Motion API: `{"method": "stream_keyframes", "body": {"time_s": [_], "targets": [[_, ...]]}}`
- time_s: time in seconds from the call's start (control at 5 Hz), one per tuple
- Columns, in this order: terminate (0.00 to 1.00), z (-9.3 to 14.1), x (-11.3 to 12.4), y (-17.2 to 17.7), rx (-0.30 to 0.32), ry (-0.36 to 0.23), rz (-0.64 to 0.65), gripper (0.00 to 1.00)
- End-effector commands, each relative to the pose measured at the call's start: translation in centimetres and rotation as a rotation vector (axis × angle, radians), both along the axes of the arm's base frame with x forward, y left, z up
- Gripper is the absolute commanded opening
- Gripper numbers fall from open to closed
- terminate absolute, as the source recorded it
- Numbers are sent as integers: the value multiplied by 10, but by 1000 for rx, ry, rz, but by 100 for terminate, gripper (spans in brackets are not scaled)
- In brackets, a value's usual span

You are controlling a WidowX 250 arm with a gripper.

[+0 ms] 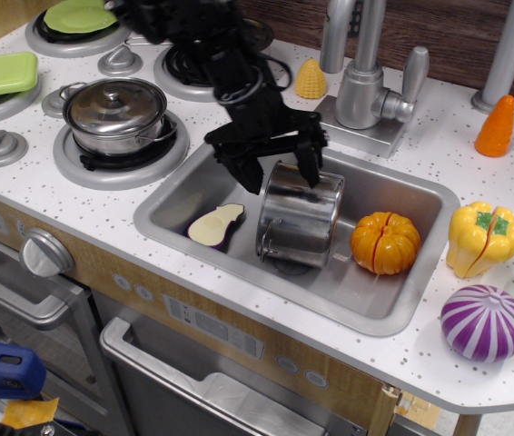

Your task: Flip pot upright in sink

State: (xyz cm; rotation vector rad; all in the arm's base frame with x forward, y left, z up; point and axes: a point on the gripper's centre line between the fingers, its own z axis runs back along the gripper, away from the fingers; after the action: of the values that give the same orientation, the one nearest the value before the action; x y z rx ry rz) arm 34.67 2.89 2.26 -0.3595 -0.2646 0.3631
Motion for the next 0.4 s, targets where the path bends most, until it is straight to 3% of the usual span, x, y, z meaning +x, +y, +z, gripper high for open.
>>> {"method": "stream_keyframes", "body": {"time_s": [0.0,0.2], "targets": [[0,6,2,-3,-109,-49,31,100],[0,1,0,-5,-182,-48,59,100]]}}
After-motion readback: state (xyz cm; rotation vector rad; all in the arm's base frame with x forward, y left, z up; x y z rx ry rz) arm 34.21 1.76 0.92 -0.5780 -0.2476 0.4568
